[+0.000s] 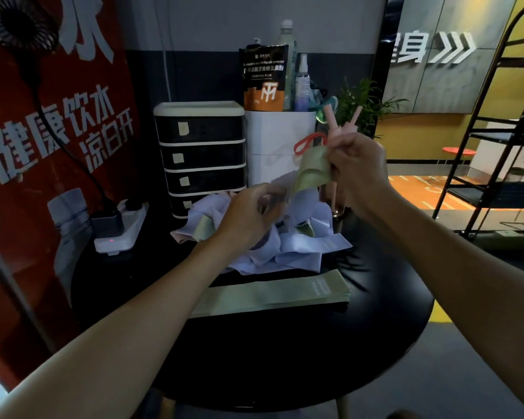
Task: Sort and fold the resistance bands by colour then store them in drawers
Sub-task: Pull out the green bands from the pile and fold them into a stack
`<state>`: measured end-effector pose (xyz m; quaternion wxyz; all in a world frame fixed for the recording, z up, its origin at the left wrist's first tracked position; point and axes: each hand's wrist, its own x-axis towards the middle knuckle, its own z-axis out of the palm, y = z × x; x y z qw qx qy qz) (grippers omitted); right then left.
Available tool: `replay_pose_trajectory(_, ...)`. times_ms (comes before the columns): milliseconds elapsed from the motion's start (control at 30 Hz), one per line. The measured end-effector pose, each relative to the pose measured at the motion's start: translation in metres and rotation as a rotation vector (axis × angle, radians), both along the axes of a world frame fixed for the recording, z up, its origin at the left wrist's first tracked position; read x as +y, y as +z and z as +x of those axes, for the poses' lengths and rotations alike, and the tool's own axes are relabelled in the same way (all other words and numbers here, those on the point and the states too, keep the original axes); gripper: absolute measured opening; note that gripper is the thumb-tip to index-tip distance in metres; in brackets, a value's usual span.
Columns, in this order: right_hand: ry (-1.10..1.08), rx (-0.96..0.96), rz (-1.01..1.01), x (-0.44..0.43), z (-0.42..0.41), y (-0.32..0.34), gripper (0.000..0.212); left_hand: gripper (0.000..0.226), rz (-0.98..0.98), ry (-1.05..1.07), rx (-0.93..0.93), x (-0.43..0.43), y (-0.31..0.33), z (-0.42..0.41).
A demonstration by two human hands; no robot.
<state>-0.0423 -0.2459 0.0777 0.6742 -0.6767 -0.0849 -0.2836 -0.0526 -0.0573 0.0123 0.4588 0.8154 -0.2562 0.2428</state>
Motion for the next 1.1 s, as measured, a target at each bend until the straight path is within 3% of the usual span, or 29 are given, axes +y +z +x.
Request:
replay_pose_trajectory(67,0.002,0.030,-0.052,-0.002,0.003,-0.006,0.028,0.008,0.082,-0.006,-0.002,0.000,-0.003,0.005)
replay_pose_trajectory(233,0.035,0.107,-0.053,-0.005,0.005,-0.028,0.025,0.025,0.172,-0.123,0.075,-0.007,-0.012,0.003)
replay_pose_trajectory(367,0.018,0.140,-0.031,-0.008,0.007,-0.029,0.017,0.018,0.190,0.043,0.090,-0.010,-0.024,0.014)
replay_pose_trajectory(400,0.023,0.148,-0.023,-0.010,0.008,-0.029,0.016,0.014,0.172,0.068,0.112,-0.009,-0.027,0.019)
replay_pose_trajectory(467,0.053,0.163,0.010,-0.014,0.009,-0.029,0.013,0.028,0.101,0.127,0.122,-0.011,-0.028,0.025)
replay_pose_trajectory(600,0.100,0.187,0.043,-0.018,0.008,-0.033,0.012,0.017,0.001,0.034,0.164,-0.019,-0.018,0.020)
replay_pose_trajectory(667,0.089,0.192,0.018,-0.017,0.008,-0.036,0.014,0.004,0.027,0.016,0.119,-0.021,-0.016,0.019)
replay_pose_trajectory(867,0.056,0.139,0.027,-0.024,0.009,-0.024,0.022,0.018,-0.287,0.088,0.034,-0.016,0.016,0.016)
replay_pose_trajectory(1100,0.091,0.093,-0.102,-0.005,0.003,-0.017,0.015,0.010,-0.335,0.009,-0.047,0.000,0.044,0.002)
